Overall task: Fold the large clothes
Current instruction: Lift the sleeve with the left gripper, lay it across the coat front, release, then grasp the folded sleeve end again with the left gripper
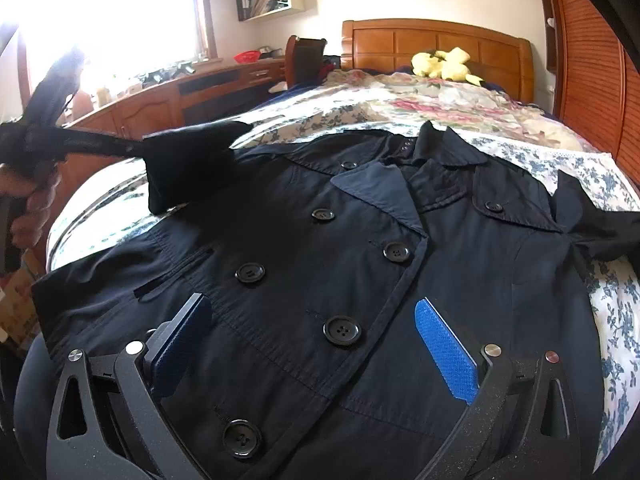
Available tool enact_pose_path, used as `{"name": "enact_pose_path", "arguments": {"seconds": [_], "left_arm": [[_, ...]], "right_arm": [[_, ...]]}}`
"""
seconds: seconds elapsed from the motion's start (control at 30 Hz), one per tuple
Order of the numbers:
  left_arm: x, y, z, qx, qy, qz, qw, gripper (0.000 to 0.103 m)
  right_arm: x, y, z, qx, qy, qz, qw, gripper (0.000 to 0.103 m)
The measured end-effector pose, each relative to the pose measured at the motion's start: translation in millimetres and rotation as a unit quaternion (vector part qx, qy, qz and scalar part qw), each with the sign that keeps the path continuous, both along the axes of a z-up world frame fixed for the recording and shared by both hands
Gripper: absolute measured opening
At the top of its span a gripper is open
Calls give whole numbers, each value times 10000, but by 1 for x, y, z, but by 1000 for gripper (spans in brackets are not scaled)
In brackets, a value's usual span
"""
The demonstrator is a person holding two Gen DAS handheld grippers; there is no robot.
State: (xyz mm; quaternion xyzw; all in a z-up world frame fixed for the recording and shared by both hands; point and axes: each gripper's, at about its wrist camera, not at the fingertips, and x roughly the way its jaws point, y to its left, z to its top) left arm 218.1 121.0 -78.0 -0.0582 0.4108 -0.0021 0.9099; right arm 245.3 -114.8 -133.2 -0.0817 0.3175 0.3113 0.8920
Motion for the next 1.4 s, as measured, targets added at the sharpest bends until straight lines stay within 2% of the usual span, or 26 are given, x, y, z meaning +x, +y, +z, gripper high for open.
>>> {"name": "enact_pose_path", "arguments": {"seconds": [0.07, 0.23, 0.37, 0.5, 0.73, 0.93, 1.23, 1.37, 1.4], "left_arm": [[-11, 0, 0, -81, -42, -40, 10000, 24], [-25, 8, -4, 1, -124, 34, 9999, 34], [-22, 31, -18, -125, -3, 234, 9996, 39], [-12, 54, -34, -260, 104, 497, 9984, 53], [7, 83, -62, -411, 441, 815, 9948, 53], [21, 90, -75, -583, 548, 959, 9922, 53], [37, 97, -94, -1093, 754, 1117, 9848, 53], [37, 94, -95, -1037, 792, 1091, 9854, 53], [37, 93, -94, -1002, 815, 1078, 9857, 49]], "right_arm": [[0, 0, 0, -3, -34, -2, 10000, 103], [-3, 5, 1, -69, -141, -4, 9999, 103], [-4, 9, 1, -154, -194, 1, 9997, 103], [-5, 11, 0, -183, -196, -7, 9996, 103], [-4, 12, -2, -188, -169, -2, 9997, 103], [-1, 12, -5, -198, -105, 20, 9997, 103], [0, 12, -5, -215, -69, 29, 9997, 103], [0, 12, -5, -233, -67, 31, 9997, 103], [0, 12, -5, -235, -72, 30, 9997, 103]]}}
